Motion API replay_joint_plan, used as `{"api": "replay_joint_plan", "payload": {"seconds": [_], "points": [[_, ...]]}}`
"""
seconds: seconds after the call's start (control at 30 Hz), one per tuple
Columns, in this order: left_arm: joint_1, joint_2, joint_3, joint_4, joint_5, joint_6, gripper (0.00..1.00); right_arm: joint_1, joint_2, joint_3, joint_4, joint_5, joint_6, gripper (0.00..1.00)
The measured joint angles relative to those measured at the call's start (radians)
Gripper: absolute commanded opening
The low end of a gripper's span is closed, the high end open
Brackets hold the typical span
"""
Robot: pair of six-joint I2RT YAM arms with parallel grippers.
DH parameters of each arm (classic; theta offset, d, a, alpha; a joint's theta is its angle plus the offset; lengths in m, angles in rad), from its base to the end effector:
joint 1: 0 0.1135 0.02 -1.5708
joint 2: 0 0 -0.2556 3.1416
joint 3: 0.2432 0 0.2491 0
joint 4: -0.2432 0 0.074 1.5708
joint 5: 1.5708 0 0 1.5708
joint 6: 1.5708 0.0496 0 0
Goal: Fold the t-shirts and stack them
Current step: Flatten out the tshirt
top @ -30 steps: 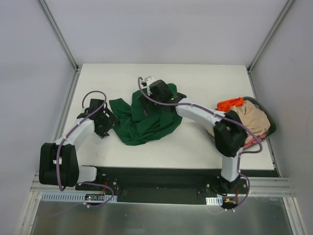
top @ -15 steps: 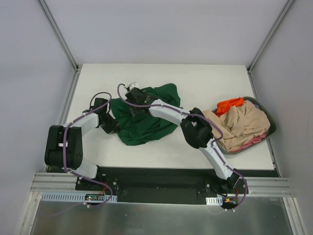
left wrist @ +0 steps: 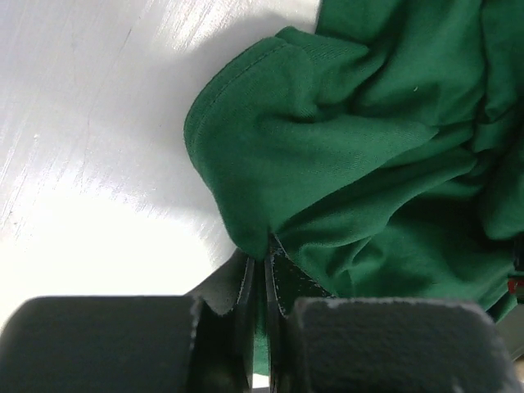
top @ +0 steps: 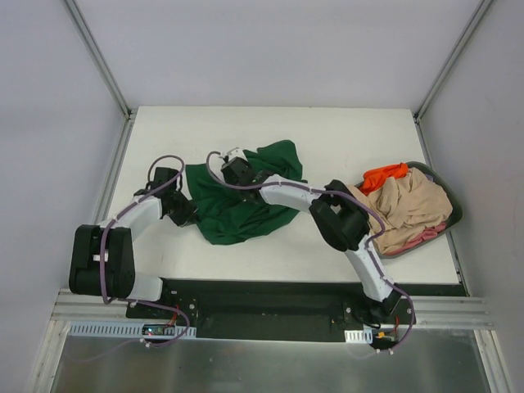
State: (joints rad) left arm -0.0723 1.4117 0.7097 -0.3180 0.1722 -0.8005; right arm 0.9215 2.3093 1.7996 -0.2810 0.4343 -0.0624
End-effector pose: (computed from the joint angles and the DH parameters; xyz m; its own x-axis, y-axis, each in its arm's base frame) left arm 0.2658 -0.0278 0.1509 -0.7071 -0.6577 -0.2597 -0.4981 0.7239 -0.4773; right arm 0.3287 0.3984 0.1523 -0.3951 -0.6140 -0.6833 -0.5694 0.7474 -0.3424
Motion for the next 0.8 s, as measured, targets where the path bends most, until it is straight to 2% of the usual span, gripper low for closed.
{"api": "replay_joint_plan", "payload": {"seconds": [0.23, 0.57, 0.7, 0.8], "points": [[0.0, -0.135, -0.037, -0.021, -0.026, -0.001, 0.0, 0.0, -0.276, -0.292, 0.162, 0.035, -0.037, 0.0], [0.0, -0.557, -0.056, -0.101, -0.102, -0.023, 0.0, -0.007, -0.71, -0.586, 0.382, 0.18, -0.095, 0.0], [0.0, -0.701, -0.002, -0.139, -0.099, -0.029, 0.0, -0.008, -0.888, -0.695, 0.425, 0.194, -0.127, 0.0], [0.0, -0.766, 0.105, -0.161, -0.093, -0.027, 0.0, -0.007, -0.993, -0.697, 0.427, 0.154, -0.162, 0.0]]}}
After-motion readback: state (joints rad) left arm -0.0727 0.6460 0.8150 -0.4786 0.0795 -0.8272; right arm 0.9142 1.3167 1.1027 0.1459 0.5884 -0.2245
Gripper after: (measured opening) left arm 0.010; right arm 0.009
